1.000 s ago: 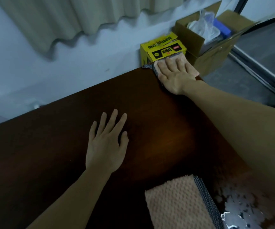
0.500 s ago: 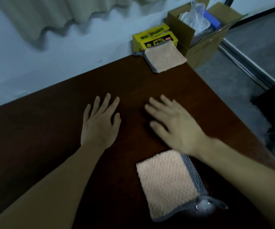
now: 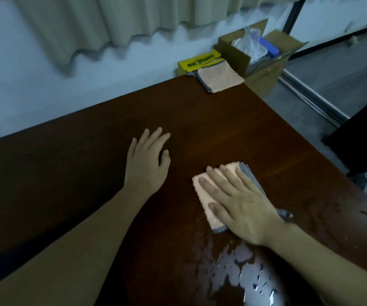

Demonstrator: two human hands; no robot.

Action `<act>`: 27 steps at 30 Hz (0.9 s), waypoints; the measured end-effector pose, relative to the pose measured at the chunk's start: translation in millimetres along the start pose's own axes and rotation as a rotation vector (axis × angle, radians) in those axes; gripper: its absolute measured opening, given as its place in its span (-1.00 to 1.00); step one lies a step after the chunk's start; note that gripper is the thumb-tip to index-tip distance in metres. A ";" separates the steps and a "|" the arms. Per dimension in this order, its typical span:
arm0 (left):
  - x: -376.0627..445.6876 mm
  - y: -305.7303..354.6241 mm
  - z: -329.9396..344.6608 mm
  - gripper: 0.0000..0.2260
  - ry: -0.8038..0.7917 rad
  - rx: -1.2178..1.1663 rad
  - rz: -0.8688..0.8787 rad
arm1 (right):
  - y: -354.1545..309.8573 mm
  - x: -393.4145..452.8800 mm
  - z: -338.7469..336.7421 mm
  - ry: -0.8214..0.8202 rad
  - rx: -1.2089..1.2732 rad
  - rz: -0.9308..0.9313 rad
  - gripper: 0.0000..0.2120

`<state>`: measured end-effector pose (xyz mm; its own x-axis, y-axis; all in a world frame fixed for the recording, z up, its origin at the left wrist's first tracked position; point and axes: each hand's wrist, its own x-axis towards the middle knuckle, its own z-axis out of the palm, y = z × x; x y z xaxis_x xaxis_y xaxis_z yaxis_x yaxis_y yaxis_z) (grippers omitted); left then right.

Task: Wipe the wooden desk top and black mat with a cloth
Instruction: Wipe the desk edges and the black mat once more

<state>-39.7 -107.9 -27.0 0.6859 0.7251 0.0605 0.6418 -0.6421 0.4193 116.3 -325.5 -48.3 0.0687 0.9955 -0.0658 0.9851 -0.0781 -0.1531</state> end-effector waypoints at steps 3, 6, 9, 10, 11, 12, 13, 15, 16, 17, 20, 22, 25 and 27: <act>-44.2 -5.1 -3.5 -0.55 -0.113 0.059 0.023 | 13.4 27.7 -15.9 -0.106 0.000 0.097 -0.40; -64.7 -13.9 -6.7 -0.53 -0.139 0.059 -0.040 | 18.2 65.1 -21.7 -0.158 -0.050 0.245 -0.41; -70.6 -12.8 -6.8 -0.53 -0.098 0.003 -0.087 | -8.8 85.7 -21.6 -0.189 -0.004 0.332 -0.42; -71.9 -11.4 -7.4 -0.54 -0.084 -0.021 -0.092 | -26.0 80.7 -19.1 -0.193 -0.008 0.306 -0.42; -72.3 -9.8 -8.3 -0.54 -0.071 -0.041 -0.102 | -43.2 70.7 -14.9 -0.179 -0.018 0.266 -0.42; -72.1 -8.6 -8.6 -0.55 -0.056 -0.065 -0.113 | -58.0 54.8 -10.9 -0.154 -0.018 0.214 -0.42; -72.1 -7.2 -8.6 -0.55 -0.047 -0.085 -0.111 | -69.1 35.6 -8.6 -0.134 -0.016 0.156 -0.42; -71.6 -1.6 -6.2 -0.55 -0.044 -0.094 -0.094 | -70.6 -1.2 -8.1 -0.151 0.007 0.068 -0.41; -70.9 1.0 -3.0 -0.55 -0.052 -0.085 -0.083 | -59.1 -12.2 -8.5 -0.168 0.012 0.047 -0.40; -69.9 4.1 0.4 -0.54 -0.067 -0.078 -0.075 | -42.0 -18.1 -8.7 -0.179 -0.009 0.053 -0.39; -59.1 13.7 9.6 -0.54 -0.085 -0.064 -0.027 | 22.0 -7.6 -13.8 -0.146 -0.100 0.236 -0.29; -46.4 21.6 13.5 -0.55 -0.086 -0.047 0.016 | 59.9 13.5 -20.7 -0.151 -0.082 0.415 -0.27; -23.8 31.6 18.2 -0.55 -0.081 -0.040 0.007 | 76.8 52.3 -32.1 -0.199 -0.008 0.567 -0.35; -8.0 41.7 23.5 -0.56 -0.090 -0.035 -0.025 | 68.3 68.6 -33.9 -0.207 0.001 0.571 -0.37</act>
<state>-10.4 -146.3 -31.2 0.6992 0.7142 -0.0315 0.6474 -0.6139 0.4516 193.6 -260.7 -29.8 0.5544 0.7648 -0.3281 0.8012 -0.5972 -0.0380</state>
